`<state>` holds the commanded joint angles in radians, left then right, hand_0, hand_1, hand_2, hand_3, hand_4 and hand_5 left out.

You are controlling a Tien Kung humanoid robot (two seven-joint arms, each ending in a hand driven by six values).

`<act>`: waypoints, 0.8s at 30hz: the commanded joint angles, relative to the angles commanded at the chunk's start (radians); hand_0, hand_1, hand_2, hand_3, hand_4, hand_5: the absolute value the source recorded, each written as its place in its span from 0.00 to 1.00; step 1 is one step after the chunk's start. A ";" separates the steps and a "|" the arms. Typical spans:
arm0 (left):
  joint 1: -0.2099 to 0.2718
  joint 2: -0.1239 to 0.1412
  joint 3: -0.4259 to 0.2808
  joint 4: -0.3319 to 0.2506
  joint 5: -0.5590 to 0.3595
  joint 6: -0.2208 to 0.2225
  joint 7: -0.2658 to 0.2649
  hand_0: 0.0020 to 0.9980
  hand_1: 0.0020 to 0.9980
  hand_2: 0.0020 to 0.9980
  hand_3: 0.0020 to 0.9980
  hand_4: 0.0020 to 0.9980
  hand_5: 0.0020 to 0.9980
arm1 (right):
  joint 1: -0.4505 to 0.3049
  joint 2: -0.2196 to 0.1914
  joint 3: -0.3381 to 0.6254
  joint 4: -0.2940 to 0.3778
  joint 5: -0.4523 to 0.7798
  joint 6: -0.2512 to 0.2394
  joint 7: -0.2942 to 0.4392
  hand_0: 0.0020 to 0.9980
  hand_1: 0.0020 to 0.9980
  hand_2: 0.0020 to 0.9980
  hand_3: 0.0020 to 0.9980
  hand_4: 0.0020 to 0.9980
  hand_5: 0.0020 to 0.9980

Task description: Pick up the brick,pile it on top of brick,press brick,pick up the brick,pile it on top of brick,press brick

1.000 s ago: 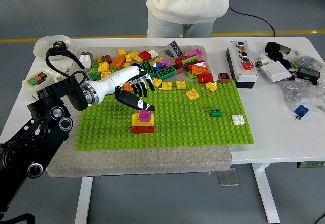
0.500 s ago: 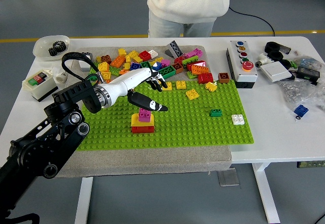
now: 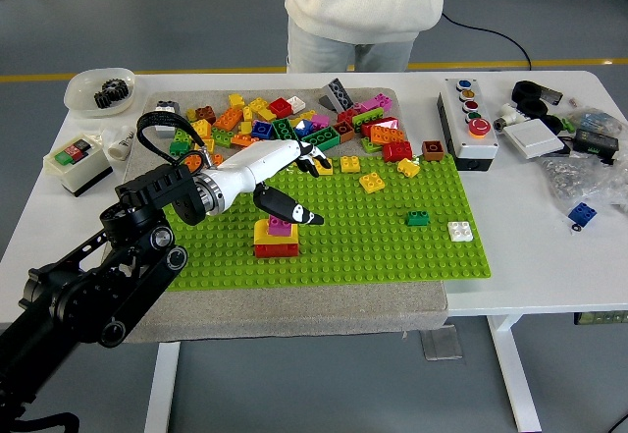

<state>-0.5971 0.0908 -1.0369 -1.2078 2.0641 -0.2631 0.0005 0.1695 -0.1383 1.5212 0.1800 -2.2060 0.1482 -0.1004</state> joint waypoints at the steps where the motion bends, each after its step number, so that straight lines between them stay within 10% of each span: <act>1: 0.000 0.000 0.001 0.000 0.001 0.000 0.000 0.88 0.71 0.69 0.76 1.00 0.29 | 0.000 0.000 0.000 0.000 0.000 0.000 0.000 0.74 0.65 0.71 0.59 0.81 0.38; 24: -0.030 -0.004 0.003 0.051 0.090 0.021 -0.015 0.90 0.71 0.70 0.76 1.00 0.28 | 0.003 0.000 0.005 0.000 0.006 0.000 0.000 0.74 0.65 0.71 0.59 0.81 0.38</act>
<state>-0.6268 0.0864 -1.0339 -1.1569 2.1536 -0.2418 -0.0141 0.1725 -0.1385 1.5259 0.1800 -2.2001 0.1478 -0.1009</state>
